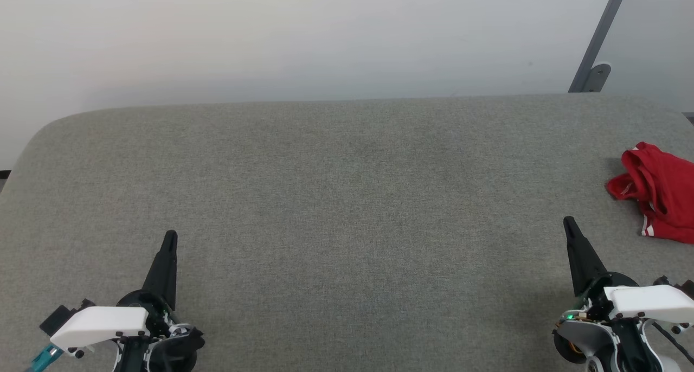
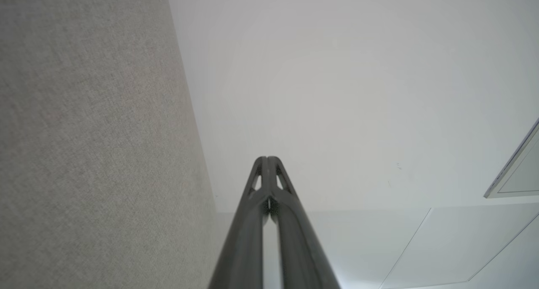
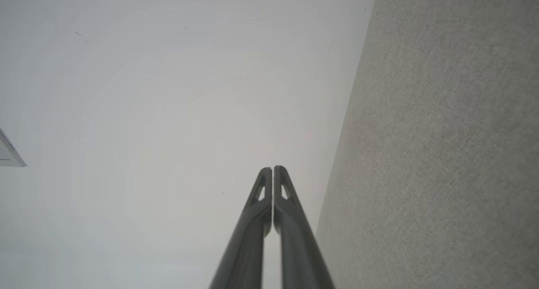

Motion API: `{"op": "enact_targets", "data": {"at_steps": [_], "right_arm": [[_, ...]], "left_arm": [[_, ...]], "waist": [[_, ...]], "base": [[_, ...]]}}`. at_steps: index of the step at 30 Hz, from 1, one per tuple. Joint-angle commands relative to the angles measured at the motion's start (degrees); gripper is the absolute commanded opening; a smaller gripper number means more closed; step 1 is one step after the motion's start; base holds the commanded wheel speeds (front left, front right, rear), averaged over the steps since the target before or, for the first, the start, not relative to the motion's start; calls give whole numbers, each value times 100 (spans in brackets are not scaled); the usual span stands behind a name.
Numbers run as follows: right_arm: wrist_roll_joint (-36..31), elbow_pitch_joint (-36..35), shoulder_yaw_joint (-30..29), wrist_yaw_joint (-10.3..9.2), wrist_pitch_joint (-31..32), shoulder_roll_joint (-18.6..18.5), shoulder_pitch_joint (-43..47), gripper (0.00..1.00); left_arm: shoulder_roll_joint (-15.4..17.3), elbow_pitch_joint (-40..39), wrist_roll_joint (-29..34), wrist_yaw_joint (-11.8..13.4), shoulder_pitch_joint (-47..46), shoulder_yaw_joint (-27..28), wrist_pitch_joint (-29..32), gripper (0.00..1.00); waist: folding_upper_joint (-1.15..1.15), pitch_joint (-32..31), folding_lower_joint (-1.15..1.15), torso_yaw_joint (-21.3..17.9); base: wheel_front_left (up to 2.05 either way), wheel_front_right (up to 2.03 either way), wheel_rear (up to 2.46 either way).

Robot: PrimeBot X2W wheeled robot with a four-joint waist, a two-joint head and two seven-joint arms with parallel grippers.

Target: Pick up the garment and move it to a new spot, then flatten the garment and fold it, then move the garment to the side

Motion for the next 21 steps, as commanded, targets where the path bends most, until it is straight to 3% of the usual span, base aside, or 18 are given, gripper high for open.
{"op": "enact_targets", "data": {"at_steps": [1, 21], "right_arm": [[23, 1, 6, 0, 10, -14, -27, 0], [23, 2, 7, 0, 9, -14, -27, 0]], "left_arm": [[-12, 0, 19, 10, -74, 27, 21, 0], [-22, 1, 28, 10, -76, 39, 27, 0]], "waist": [[0, 0, 0, 0], [0, 0, 0, 0]], "base": [[0, 0, 0], [0, 0, 0]]}}
